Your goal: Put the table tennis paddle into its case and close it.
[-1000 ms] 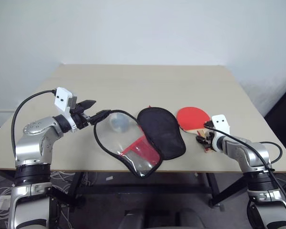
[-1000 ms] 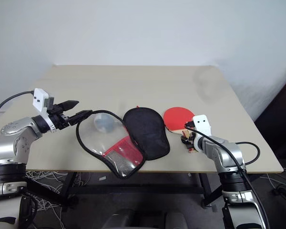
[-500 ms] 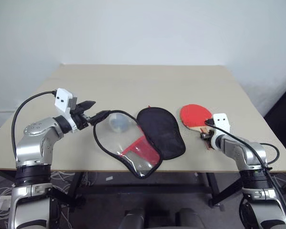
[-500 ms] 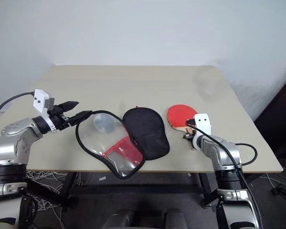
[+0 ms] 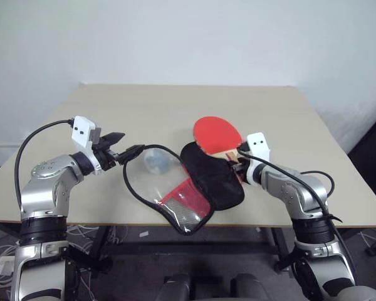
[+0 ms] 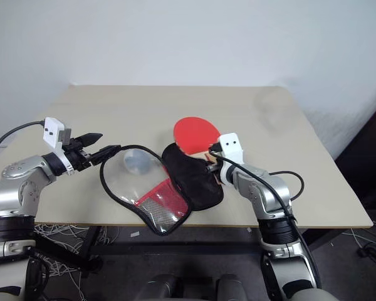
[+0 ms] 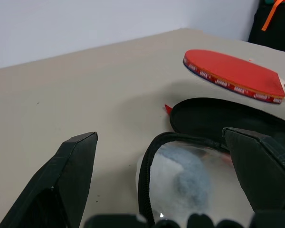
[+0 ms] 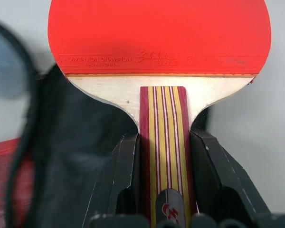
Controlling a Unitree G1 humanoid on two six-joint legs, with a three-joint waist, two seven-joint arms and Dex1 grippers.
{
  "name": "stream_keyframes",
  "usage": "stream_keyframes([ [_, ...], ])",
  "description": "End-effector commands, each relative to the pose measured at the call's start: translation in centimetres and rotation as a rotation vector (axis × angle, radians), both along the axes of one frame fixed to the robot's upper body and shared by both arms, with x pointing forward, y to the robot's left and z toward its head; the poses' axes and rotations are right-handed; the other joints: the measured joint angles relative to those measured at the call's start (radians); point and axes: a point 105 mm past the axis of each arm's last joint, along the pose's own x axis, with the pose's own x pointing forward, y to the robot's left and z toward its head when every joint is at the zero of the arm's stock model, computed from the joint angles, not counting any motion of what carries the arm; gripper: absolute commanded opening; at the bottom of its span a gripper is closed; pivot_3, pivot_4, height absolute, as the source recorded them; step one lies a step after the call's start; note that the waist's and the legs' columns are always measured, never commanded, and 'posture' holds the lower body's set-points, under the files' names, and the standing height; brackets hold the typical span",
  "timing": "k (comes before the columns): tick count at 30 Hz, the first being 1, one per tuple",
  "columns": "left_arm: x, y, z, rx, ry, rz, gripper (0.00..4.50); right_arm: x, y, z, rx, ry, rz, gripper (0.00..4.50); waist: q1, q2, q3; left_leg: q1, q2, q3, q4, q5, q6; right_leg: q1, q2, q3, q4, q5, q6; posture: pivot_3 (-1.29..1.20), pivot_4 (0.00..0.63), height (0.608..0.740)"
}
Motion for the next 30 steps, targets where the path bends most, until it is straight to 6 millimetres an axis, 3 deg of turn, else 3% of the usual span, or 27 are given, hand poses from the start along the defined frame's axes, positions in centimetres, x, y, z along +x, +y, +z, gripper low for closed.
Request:
stream_keyframes([
  [1,0.2,-0.4,1.9,0.023,-0.062,-0.02,4.5,-0.7,1.2,1.0,0.005,-0.035,0.045,1.12,0.0,0.0,0.0,0.0,0.0,0.0,0.0,0.0,0.0,0.0,0.0,0.0,0.0,0.0,0.0,0.0,0.0,0.739],
  [11,0.2,-0.5,1.9,0.023,-0.056,-0.024,4.5,-1.4,1.8,-1.8,-0.028,0.06,0.023,1.12,0.0,0.0,0.0,0.0,-0.001,0.0,0.0,-0.001,-0.001,0.0,0.002,0.0,0.0,0.0,0.0,0.0,0.0,0.739],
  [30,0.3,-0.8,2.0,0.023,-0.054,-0.027,4.5,0.6,2.6,-1.6,-0.051,0.054,-0.03,1.12,-0.001,0.0,0.0,0.001,0.004,0.0,0.0,-0.001,-0.005,-0.001,0.009,0.001,0.0,0.002,-0.004,0.0,0.0,0.739],
])
